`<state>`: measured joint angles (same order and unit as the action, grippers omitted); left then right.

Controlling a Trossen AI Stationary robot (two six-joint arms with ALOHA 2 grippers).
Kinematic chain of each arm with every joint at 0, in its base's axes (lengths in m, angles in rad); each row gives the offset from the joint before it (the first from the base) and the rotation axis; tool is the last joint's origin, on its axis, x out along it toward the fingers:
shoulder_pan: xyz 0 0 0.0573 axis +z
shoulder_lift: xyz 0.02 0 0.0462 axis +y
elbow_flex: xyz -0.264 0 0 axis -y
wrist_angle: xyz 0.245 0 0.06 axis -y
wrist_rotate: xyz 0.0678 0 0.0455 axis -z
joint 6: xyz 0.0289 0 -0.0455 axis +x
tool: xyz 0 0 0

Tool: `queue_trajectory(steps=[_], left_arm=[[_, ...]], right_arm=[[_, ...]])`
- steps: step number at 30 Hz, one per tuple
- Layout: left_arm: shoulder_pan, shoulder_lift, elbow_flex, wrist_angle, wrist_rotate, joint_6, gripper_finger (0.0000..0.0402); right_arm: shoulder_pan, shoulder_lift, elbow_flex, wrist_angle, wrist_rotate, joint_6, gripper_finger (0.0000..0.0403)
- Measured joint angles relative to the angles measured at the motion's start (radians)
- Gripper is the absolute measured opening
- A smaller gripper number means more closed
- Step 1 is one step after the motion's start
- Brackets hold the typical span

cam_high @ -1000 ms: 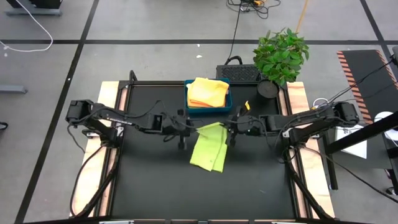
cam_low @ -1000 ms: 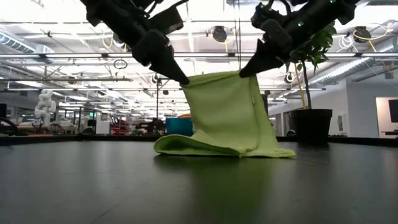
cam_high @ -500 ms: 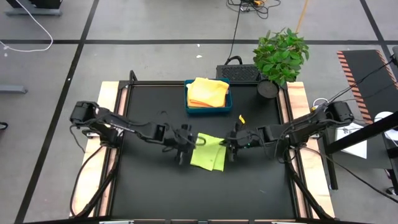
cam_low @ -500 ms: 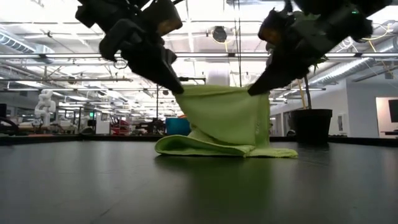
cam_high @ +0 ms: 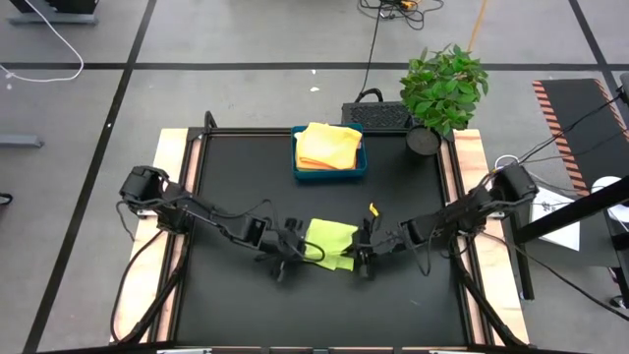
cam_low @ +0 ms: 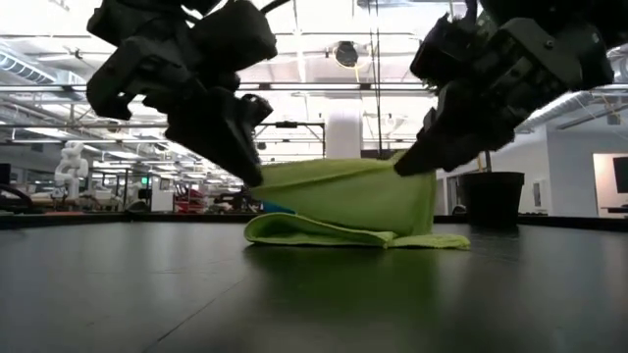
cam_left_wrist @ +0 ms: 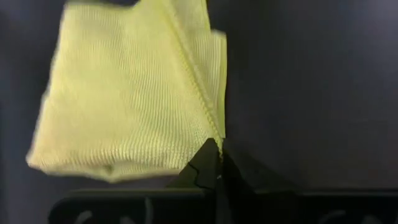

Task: Fold microfiber towels
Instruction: Fold the green microfiber towel, then stack the green microfiber towel on top of the orange microfiber towel in the bin

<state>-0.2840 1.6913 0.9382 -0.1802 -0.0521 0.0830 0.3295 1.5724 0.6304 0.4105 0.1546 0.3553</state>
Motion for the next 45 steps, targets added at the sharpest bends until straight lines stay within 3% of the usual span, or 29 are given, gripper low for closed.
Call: queue_trajectory(steps=[9,14,20,26,30,37,42,45], left_arm=[[0.008,0.000,-0.002,-0.020,0.024,-0.036,0.0094],[0.005,-0.018,-0.001,0.015,0.082,-0.037,0.0158],[-0.010,-0.146,0.013,0.010,0.038,-0.036,0.0208],[-0.015,-0.286,-0.012,0.008,-0.026,-0.037,0.0198],[0.002,-0.315,-0.127,0.148,-0.021,-0.006,0.0164],[0.148,-0.313,-0.337,0.546,0.181,-0.053,0.0126],[0.252,-0.310,-0.363,0.587,0.239,-0.056,0.0156],[0.309,-0.285,-0.359,0.579,0.243,-0.065,0.0199]], right_arm=[[0.006,0.064,0.000,0.022,-0.024,0.078,0.0084],[0.006,0.006,0.000,0.009,-0.024,0.080,0.0132],[0.010,-0.105,0.001,0.012,0.003,0.123,0.0144],[0.013,-0.130,0.002,-0.006,0.058,0.157,0.0143],[0.013,-0.113,0.001,-0.009,0.059,0.180,0.0145],[-0.005,-0.115,0.001,-0.061,0.133,0.183,0.0158],[-0.103,-0.115,0.001,-0.134,0.121,0.208,0.0181],[-0.186,-0.115,0.001,-0.146,0.030,0.203,0.0198]])
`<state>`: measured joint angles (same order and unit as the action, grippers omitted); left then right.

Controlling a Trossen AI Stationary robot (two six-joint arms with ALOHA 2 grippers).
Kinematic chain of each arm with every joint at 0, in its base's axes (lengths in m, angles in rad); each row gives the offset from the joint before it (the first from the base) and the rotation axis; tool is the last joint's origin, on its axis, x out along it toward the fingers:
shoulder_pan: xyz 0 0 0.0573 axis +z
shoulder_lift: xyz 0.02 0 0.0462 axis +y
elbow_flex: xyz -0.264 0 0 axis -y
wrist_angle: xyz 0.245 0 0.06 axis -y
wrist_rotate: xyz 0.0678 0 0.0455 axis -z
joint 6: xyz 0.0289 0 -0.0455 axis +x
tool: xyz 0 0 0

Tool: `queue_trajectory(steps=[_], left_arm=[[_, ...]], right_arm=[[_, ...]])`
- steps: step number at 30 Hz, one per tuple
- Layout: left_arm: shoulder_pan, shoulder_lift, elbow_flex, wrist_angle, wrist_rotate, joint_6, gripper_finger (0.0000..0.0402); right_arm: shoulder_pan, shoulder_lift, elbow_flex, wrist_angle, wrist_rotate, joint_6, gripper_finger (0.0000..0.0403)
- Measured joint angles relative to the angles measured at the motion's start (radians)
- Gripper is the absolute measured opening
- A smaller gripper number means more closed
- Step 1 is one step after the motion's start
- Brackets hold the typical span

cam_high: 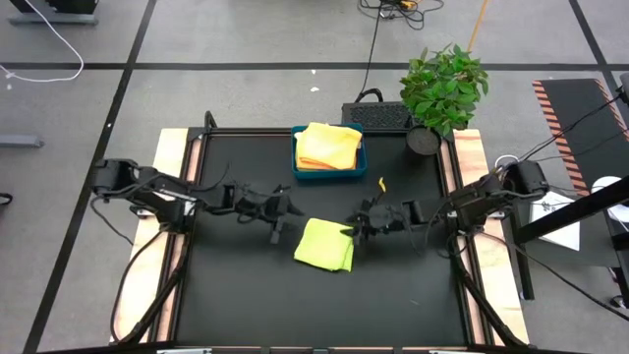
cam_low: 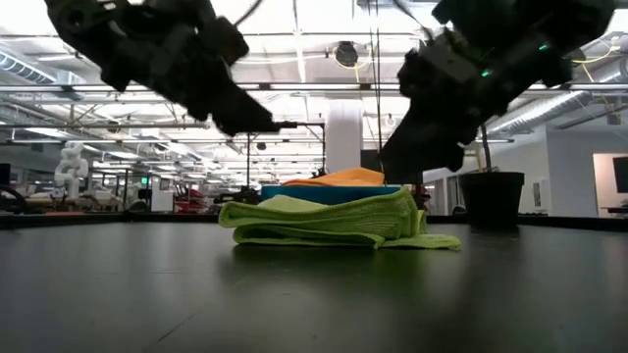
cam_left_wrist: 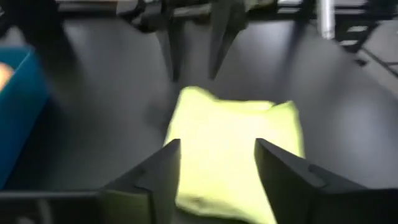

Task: Fold microfiber towels
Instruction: Stack the green microfiber towel on top of the orange microfiber towel in the bin

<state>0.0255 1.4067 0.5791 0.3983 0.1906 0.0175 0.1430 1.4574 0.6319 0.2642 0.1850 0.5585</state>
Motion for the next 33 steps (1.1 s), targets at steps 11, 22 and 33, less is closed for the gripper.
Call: queue_trajectory(steps=[11,22,33], left_arm=[[0.209,0.131,0.001,0.001,0.183,-0.068,0.0320],[0.257,0.256,0.037,0.032,0.258,-0.077,0.0310],[0.241,0.257,0.076,0.032,0.258,-0.077,0.0310]], right_arm=[[-0.288,0.026,0.000,0.024,-0.328,-0.093,0.0241],[-0.360,0.234,0.000,0.163,-0.559,-0.099,0.0242],[-0.333,0.354,0.004,0.292,-0.669,-0.108,0.0240]])
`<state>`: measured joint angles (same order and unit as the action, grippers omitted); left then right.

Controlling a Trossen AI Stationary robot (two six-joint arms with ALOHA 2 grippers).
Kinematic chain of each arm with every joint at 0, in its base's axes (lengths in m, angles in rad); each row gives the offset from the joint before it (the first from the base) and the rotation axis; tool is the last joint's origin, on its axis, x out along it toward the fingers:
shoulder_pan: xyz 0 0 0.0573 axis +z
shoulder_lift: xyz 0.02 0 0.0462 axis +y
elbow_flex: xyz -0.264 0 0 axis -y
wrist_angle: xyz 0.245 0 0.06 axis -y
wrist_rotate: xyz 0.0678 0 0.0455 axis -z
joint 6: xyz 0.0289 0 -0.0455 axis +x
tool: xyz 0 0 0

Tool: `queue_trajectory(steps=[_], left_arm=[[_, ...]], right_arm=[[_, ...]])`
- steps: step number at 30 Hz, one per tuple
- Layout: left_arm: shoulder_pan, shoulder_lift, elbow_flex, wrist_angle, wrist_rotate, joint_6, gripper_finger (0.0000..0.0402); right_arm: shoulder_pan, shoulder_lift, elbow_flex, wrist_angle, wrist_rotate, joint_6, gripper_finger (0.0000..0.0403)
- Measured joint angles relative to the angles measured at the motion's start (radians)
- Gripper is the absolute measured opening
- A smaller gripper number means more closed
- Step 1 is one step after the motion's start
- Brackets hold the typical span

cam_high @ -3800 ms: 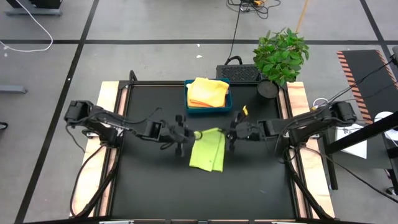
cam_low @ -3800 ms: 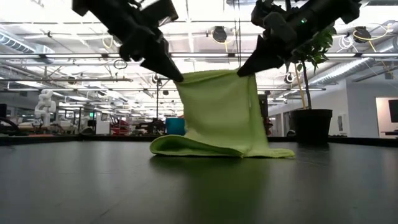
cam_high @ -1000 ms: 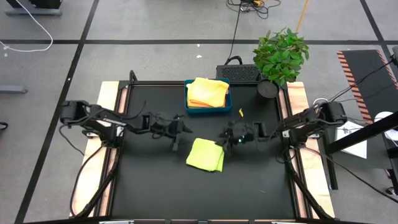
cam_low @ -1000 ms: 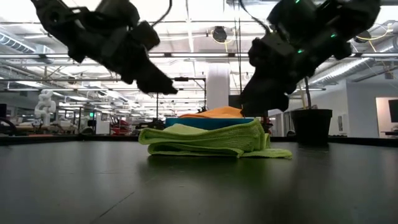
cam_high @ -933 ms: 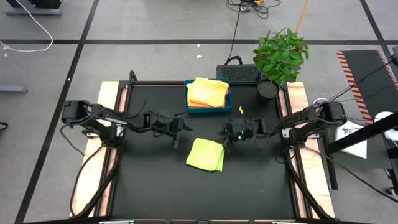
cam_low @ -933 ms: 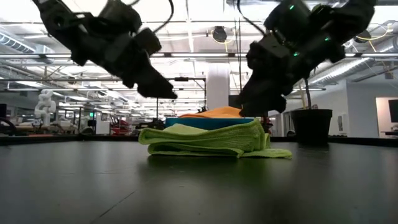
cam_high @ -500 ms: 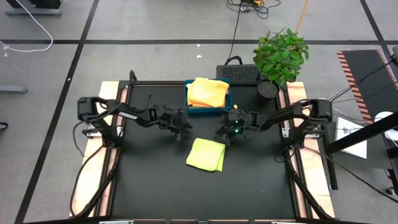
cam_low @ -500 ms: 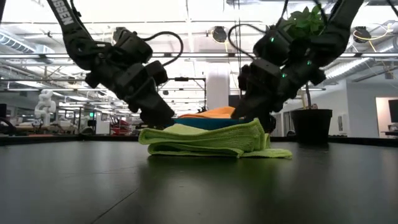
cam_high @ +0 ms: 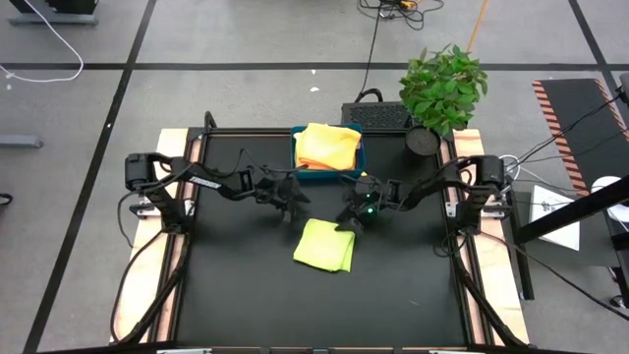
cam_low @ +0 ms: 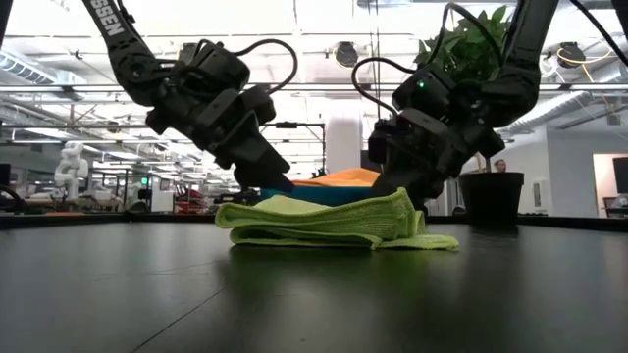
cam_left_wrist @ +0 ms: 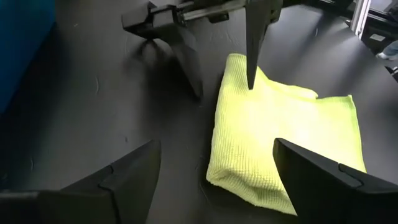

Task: Fold microfiber towels
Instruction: Stack the green microfiber towel on top of the orange microfiber towel in the bin

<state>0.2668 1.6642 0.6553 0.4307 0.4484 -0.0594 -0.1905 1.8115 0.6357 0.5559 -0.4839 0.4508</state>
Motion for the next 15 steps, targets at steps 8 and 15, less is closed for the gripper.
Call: queue_trajectory(steps=[8,15], left_arm=[[-0.002,0.000,0.022,-0.001,0.000,-0.008,0.0310],[-0.027,0.000,0.046,-0.009,-0.001,-0.006,0.0310]], right_arm=[[0.048,0.004,-0.001,-0.013,0.017,-0.110,0.0145],[0.060,-0.046,-0.006,-0.035,0.014,-0.180,0.0011]])
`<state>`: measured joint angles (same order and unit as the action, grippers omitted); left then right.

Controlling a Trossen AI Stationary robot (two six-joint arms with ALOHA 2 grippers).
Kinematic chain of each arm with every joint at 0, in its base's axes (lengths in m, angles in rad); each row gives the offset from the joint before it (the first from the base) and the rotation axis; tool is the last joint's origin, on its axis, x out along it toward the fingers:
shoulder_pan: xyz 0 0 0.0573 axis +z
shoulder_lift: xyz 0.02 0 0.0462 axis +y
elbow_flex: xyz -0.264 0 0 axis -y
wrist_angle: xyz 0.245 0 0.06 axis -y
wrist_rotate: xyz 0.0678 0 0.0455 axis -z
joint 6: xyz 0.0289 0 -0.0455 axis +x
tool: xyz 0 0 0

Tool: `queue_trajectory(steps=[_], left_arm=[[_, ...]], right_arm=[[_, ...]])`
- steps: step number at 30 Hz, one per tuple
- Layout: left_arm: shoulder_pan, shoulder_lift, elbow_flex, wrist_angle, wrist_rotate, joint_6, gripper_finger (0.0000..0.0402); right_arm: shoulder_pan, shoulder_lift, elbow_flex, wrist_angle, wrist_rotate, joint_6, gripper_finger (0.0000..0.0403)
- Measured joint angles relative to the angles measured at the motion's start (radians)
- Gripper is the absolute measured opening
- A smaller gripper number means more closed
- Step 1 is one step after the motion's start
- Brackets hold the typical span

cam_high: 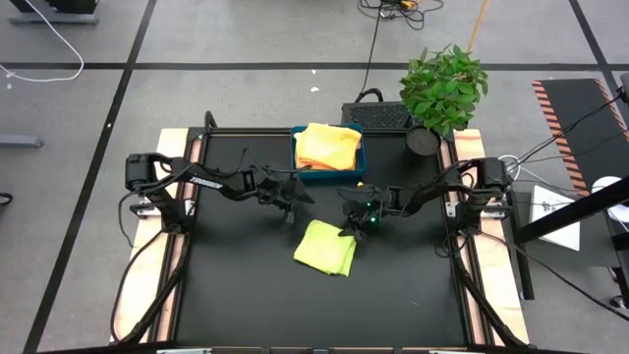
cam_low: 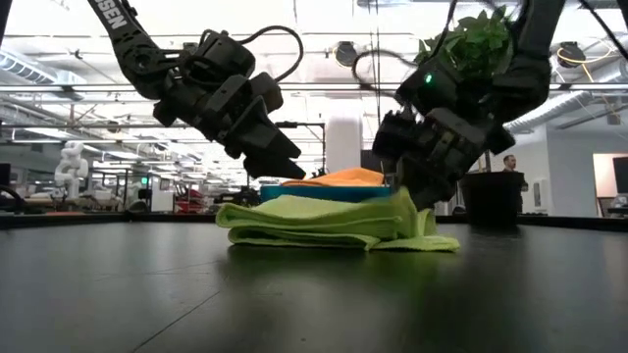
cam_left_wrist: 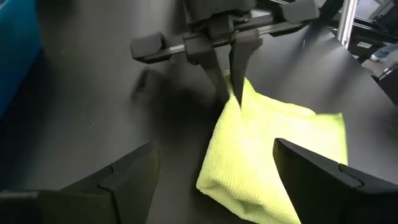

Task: Fold microfiber towels
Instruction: Stack the green microfiber towel on top of the orange microfiber towel in the bin

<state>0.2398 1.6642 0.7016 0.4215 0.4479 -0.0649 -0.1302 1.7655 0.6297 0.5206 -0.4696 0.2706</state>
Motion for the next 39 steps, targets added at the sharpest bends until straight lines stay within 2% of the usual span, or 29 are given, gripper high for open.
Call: queue_trajectory(steps=[6,11,19,25,34,39], left_arm=[[-0.023,0.000,0.030,-0.001,0.053,0.002,0.0310],[-0.026,0.000,0.074,-0.007,0.058,-0.001,0.0310],[-0.021,0.000,0.169,-0.162,0.039,0.060,0.0310],[0.022,0.000,0.209,-0.243,0.039,0.110,0.0310],[0.050,0.071,0.225,-0.268,0.276,0.159,0.0310],[0.056,0.097,0.224,-0.277,0.267,0.162,0.0309]], right_arm=[[0.030,-0.134,0.001,-0.046,0.136,-0.143,0.0004],[0.059,-0.231,0.001,-0.113,0.232,-0.215,0.0003],[0.068,-0.282,0.001,-0.124,0.238,-0.281,0.0003],[0.067,-0.283,0.040,-0.169,0.239,-0.325,0.0002],[0.067,-0.284,0.124,-0.260,0.238,-0.387,0.0002],[0.064,-0.284,0.147,-0.313,0.294,-0.402,0.0002]])
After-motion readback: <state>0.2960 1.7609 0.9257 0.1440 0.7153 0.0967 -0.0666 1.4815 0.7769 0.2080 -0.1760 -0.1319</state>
